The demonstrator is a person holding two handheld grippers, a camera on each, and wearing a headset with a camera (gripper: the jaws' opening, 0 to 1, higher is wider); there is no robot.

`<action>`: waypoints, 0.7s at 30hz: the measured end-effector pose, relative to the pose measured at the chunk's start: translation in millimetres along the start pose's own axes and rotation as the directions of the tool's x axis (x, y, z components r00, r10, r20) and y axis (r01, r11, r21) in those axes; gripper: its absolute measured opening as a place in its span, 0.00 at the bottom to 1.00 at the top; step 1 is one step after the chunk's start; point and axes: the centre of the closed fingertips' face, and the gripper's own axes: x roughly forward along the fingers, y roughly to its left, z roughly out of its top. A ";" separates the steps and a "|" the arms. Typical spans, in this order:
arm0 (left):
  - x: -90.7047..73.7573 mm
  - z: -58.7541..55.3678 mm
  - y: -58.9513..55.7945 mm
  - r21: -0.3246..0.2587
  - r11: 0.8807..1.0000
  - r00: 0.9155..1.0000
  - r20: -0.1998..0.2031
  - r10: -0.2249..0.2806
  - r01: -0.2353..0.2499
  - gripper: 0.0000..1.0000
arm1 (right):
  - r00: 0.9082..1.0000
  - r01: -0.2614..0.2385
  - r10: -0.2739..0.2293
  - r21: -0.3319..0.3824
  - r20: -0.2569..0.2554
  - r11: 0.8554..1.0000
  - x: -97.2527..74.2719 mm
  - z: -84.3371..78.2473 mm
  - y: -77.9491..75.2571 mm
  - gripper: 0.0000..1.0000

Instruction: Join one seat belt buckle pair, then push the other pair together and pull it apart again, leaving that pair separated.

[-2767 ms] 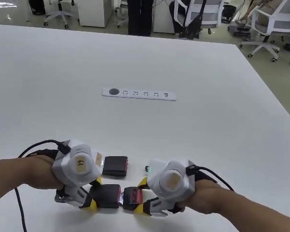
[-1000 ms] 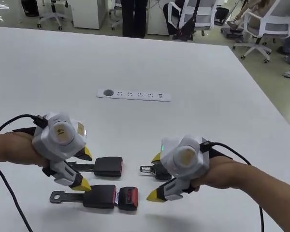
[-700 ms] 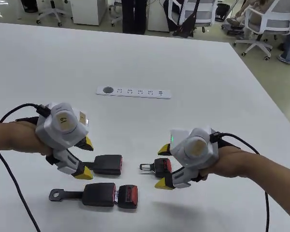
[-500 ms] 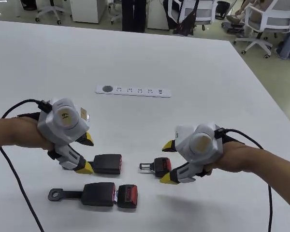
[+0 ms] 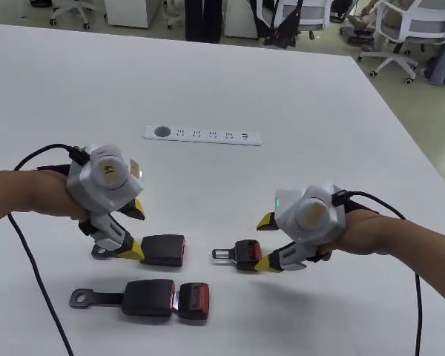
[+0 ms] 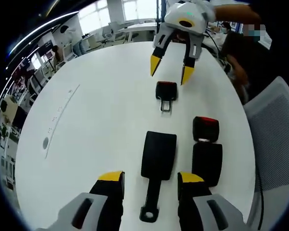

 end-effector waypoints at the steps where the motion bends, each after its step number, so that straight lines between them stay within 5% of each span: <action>1: 4.0 -2.0 0.0 0.001 1.000 1.000 -0.006 -0.008 0.008 0.44 | 1.000 -0.005 0.005 0.004 -0.001 1.000 2.2 -1.0 -0.3 0.38; 11: 18.3 -15.6 -1.4 0.027 0.999 0.998 -0.060 -0.034 0.036 0.37 | 0.998 -0.047 0.048 0.019 -0.032 0.999 16.4 -4.7 7.7 0.35; 21: 28.8 -20.1 -3.9 0.037 0.998 0.997 -0.066 -0.043 0.045 0.31 | 0.998 -0.048 0.049 0.025 -0.037 0.999 24.1 -4.6 6.8 0.32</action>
